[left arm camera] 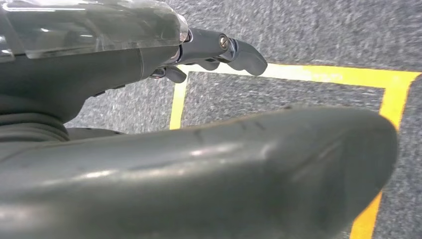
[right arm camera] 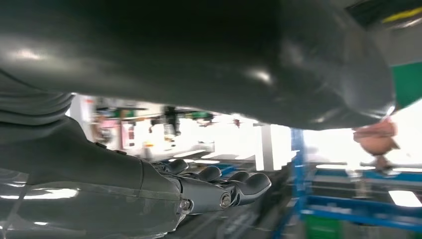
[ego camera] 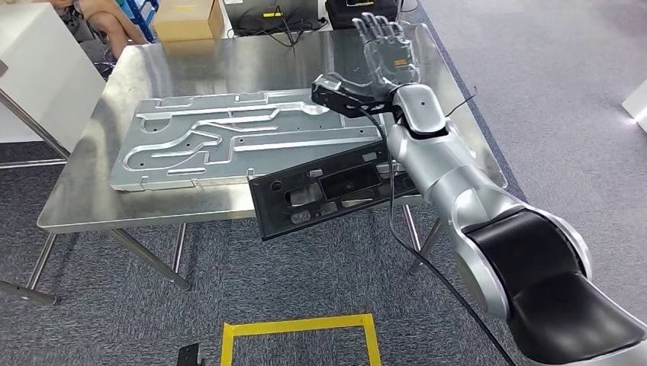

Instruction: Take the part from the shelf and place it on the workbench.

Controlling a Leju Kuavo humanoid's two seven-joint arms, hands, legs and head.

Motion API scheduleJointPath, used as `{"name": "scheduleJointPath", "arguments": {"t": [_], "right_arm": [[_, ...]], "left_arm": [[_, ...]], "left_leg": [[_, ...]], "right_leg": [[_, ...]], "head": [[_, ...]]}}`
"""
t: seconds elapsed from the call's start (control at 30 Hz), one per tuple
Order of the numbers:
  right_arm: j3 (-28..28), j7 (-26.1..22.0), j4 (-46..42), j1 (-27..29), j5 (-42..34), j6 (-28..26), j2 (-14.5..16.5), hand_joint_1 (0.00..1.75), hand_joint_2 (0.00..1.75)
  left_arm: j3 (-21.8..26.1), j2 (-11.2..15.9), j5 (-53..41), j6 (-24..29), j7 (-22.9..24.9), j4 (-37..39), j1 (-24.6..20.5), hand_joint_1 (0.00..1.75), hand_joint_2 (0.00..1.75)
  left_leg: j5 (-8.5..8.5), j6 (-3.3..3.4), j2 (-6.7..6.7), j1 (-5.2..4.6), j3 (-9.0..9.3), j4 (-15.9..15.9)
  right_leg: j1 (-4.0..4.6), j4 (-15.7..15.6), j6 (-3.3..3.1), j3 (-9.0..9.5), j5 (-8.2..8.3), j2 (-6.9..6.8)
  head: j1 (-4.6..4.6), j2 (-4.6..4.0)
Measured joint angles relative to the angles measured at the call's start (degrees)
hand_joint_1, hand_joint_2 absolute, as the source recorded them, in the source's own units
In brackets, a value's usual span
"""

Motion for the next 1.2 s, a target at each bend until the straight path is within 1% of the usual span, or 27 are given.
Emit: {"name": "scheduleJointPath", "arguments": {"t": [0.07, 0.1, 0.17, 0.23, 0.27, 0.3, 0.37, 0.4, 0.43, 0.47, 0.5, 0.57, 0.6, 0.63, 0.7, 0.77, 0.8, 0.83, 0.9, 0.93, 0.97, 1.0, 1.03, 1.07, 1.1, 1.13, 1.2], "right_arm": [[0.9, -0.6, -2.1, 0.6, -0.3, 1.2, 0.9, 0.0, 0.0], [1.4, -0.9, -3.2, 0.8, -0.6, 1.8, 1.2, 0.0, 0.0], [2.2, -1.7, -4.9, 1.3, -1.3, 2.5, 1.6, 0.0, 0.0], [2.8, -2.2, -6.4, 2.0, -1.8, 2.8, 1.9, 0.0, 0.0], [3.1, -2.4, -7.1, 2.1, -2.1, 2.9, 1.9, 0.0, 0.0], [3.3, -2.6, -7.6, 2.2, -2.3, 2.9, 1.9, 0.0, 0.0], [3.6, -2.9, -8.3, 2.6, -2.5, 3.1, 1.9, 0.0, 0.0], [3.8, -3.0, -8.5, 2.9, -2.6, 3.2, 1.9, 0.0, 0.0], [3.9, -3.1, -8.7, 3.2, -2.7, 3.3, 1.9, 0.0, 0.0], [4.0, -3.1, -8.9, 3.5, -2.8, 3.4, 1.9, 0.0, 0.0], [4.2, -3.2, -9.2, 3.6, -2.9, 3.6, 1.9, 0.0, 0.0], [4.6, -3.3, -10.0, 3.6, -3.5, 3.8, 2.0, 0.0, 0.0], [4.8, -3.4, -10.5, 3.6, -3.8, 4.0, 2.0, 0.0, 0.0], [5.1, -3.4, -10.9, 3.6, -4.2, 4.1, 2.0, 0.0, 0.0], [5.7, -3.1, -11.7, 3.9, -4.9, 4.6, 2.0, 0.0, 0.0], [6.5, -2.6, -12.5, 4.2, -5.8, 5.1, 1.9, 0.0, 0.0], [6.9, -2.4, -12.9, 4.3, -6.2, 5.3, 1.9, 0.0, 0.0], [7.3, -2.3, -13.2, 4.4, -6.5, 5.4, 1.9, 0.0, 0.0], [8.0, -2.2, -13.6, 4.7, -6.8, 5.7, 1.8, 0.0, 0.0], [8.3, -2.2, -13.7, 5.0, -6.8, 5.8, 1.8, 0.0, 0.0], [8.5, -2.1, -13.8, 5.3, -6.8, 5.9, 1.8, 0.0, 0.0], [8.7, -2.1, -13.9, 5.5, -6.8, 5.9, 1.8, 0.0, 0.0], [8.9, -2.1, -14.2, 5.6, -6.8, 5.9, 1.8, 0.0, 0.0], [9.0, -2.1, -14.5, 5.7, -6.8, 5.9, 1.8, 0.0, 0.0], [9.0, -2.1, -14.7, 5.7, -6.8, 5.9, 1.8, 0.0, 0.0], [9.1, -2.1, -14.9, 5.7, -6.8, 5.9, 1.8, 0.0, 0.0], [9.3, -2.1, -15.0, 5.7, -6.9, 5.9, 1.7, 0.0, 0.0]], "left_arm": [[0.3, 0.1, 0.2, -0.2, 0.0, 0.0, 0.1, 0.0, 0.0], [0.5, 0.1, 0.2, -0.2, 0.0, 0.0, 0.0, 0.0, 0.0], [0.8, 0.2, 0.3, -0.3, 0.0, 0.0, 0.1, 0.0, 0.0], [1.0, 0.2, 0.4, -0.3, 0.0, 0.0, 0.3, 0.0, 0.0], [1.1, 0.2, 0.4, -0.3, 0.0, 0.0, 0.3, 0.0, 0.0], [1.1, 0.2, 0.4, -0.3, 0.0, 0.0, 0.3, 0.0, 0.0], [1.2, 0.2, 0.4, -0.3, 0.0, 0.0, 0.3, 0.0, 0.0], [1.2, 0.2, 0.5, -0.3, 0.0, 0.0, 0.4, 0.0, 0.0], [1.3, 0.2, 0.5, -0.3, 0.0, 0.0, 0.5, 0.0, 0.0], [1.3, 0.2, 0.6, -0.3, 0.0, 0.0, 0.5, 0.0, 0.0], [1.4, 0.2, 0.7, -0.3, -0.1, 0.0, 0.6, 0.0, 0.0], [1.4, 0.2, 0.9, -0.3, -0.2, 0.0, 0.7, 0.0, 0.0], [1.5, 0.2, 0.9, -0.4, -0.3, 0.0, 0.7, 0.0, 0.0], [1.5, 0.2, 1.0, -0.4, -0.4, 0.0, 0.7, 0.0, 0.0], [1.6, 0.2, 1.0, -0.5, -0.5, 0.0, 0.8, 0.0, 0.0], [1.8, 0.3, 1.0, -0.6, -0.5, 0.0, 0.8, 0.0, 0.0], [1.8, 0.3, 1.0, -0.6, -0.5, 0.0, 0.9, 0.0, 0.0], [1.9, 0.3, 1.0, -0.6, -0.5, 0.0, 0.9, 0.0, 0.0], [2.0, 0.3, 1.0, -0.6, -0.4, 0.0, 0.9, 0.0, 0.0], [2.1, 0.3, 1.0, -0.6, -0.3, 0.0, 0.9, 0.0, 0.0], [2.2, 0.3, 1.0, -0.6, -0.3, 0.0, 1.0, 0.0, 0.0], [2.2, 0.3, 1.0, -0.6, -0.3, 0.0, 1.0, 0.0, 0.0], [2.3, 0.3, 1.0, -0.6, -0.3, 0.0, 1.0, 0.0, 0.0], [2.3, 0.3, 1.0, -0.6, -0.2, 0.0, 0.9, 0.0, 0.0], [2.3, 0.3, 1.0, -0.6, -0.2, 0.0, 0.9, 0.0, 0.0], [2.3, 0.4, 1.0, -0.6, -0.2, 0.0, 0.8, 0.0, 0.0], [2.3, 0.4, 1.0, -0.6, -0.2, 0.0, 0.9, 0.0, 0.0]], "left_leg": [[3.29, 0.71, 0.0, -0.22, 4.01, -8.2], [4.11, 1.0, -0.01, -0.39, 5.31, -10.9], [4.41, 1.34, -0.06, -0.69, 5.95, -12.4], [5.08, 1.85, -0.03, -0.48, 5.95, -13.0], [5.49, 2.18, 0.04, -0.34, 5.95, -13.4], [5.89, 2.44, 0.12, -0.18, 5.91, -13.8], [6.28, 2.71, 0.22, -0.17, 5.54, -13.9], [6.39, 2.73, 0.22, -0.19, 5.32, -13.8], [6.5, 2.72, 0.2, -0.19, 5.11, -13.7], [6.58, 2.69, 0.16, -0.19, 4.89, -13.6], [6.62, 2.64, 0.11, -0.18, 4.69, -13.4], [6.63, 2.35, 0.04, -0.31, 4.26, -12.8], [6.66, 2.1, 0.04, -0.4, 4.01, -12.6], [6.74, 1.8, 0.06, -0.46, 3.81, -12.4], [7.08, 1.16, 0.08, -0.45, 3.58, -12.5], [6.24, 0.51, 0.03, -0.33, 3.12, -11.7], [4.83, 0.19, 0.01, -0.25, 2.4, -9.9], [2.73, -0.13, 0.0, -0.1, 1.24, -6.9], [-1.43, -0.62, 0.02, 0.08, -1.51, 0.9], [-2.48, -0.75, 0.02, 0.13, -2.27, 3.5], [-2.4, -0.75, 0.02, 0.15, -1.93, 3.9], [-1.33, -0.63, 0.02, 0.15, -0.43, 1.8], [0.38, -0.35, 0.0, 0.13, 2.11, -2.2], [1.64, 0.03, 0.0, 0.03, 4.79, -6.7], [2.6, 0.42, -0.01, -0.13, 6.79, -10.3], [3.06, 0.78, -0.02, -0.31, 7.95, -12.4], [3.42, 1.35, -0.03, -0.59, 7.99, -13.1]], "right_leg": [[0.16, 0.0, 0.1, -0.02, 0.06, -0.01], [0.21, 0.0, 0.27, -0.09, 0.15, -0.05], [0.24, -0.1, 0.79, -0.23, 0.47, -0.15], [0.3, -0.1, 1.4, -0.37, 0.36, -0.2], [0.35, 0.9, 1.65, -0.8, -0.54, -0.19], [0.39, 3.0, 1.84, -1.7, -2.11, -0.18], [0.28, 10.2, 2.07, -4.56, -6.27, -0.19], [0.23, 13.6, 2.16, -5.85, -7.71, -0.21], [0.16, 15.4, 2.22, -6.35, -8.18, -0.22], [0.11, 15.0, 2.21, -5.76, -7.58, -0.24], [0.07, 12.3, 2.13, -4.04, -6.1, -0.27], [0.16, 4.3, 1.79, 0.45, -3.23, -0.32], [0.26, 1.5, 1.58, 1.83, -2.48, -0.31], [0.38, 0.2, 1.39, 2.37, -2.27, -0.26], [0.49, -0.1, 0.88, 2.15, -1.96, -0.17], [0.32, -0.5, 0.12, 1.97, -1.39, -0.28], [0.19, -0.7, -0.25, 1.81, -1.08, -0.36], [0.15, -0.7, -0.49, 1.58, -0.81, -0.41], [0.21, -0.7, -0.65, 0.97, -0.34, -0.4], [0.25, -0.7, -0.64, 0.68, -0.12, -0.39], [0.28, -0.7, -0.58, 0.43, 0.09, -0.38], [0.32, -0.7, -0.51, 0.24, 0.29, -0.35], [0.38, -0.7, -0.43, 0.13, 0.45, -0.32], [0.46, -0.7, -0.26, 0.04, 0.63, -0.31], [0.51, -0.7, -0.04, -0.04, 0.82, -0.32], [0.52, -0.7, 0.23, -0.12, 1.01, -0.34], [0.45, -0.9, 0.93, -0.28, 1.51, -0.39]], "head": [[0.0, 0.0], [0.0, 0.0], [0.0, 0.0], [0.01, 0.0], [0.01, 0.0], [0.01, 0.0], [0.01, 0.0], [0.02, 0.0], [0.02, 0.0], [0.02, 0.0], [0.02, 0.0], [0.02, 0.0], [0.02, 0.0], [0.02, 0.0], [0.01, 0.0], [0.01, 0.0], [0.01, 0.0], [0.0, 0.0], [0.0, 0.0], [0.0, 0.0], [0.0, 0.0], [0.0, 0.0], [0.0, 0.0], [0.0, 0.0], [0.0, 0.0], [0.0, 0.0], [0.0, 0.0]]}}
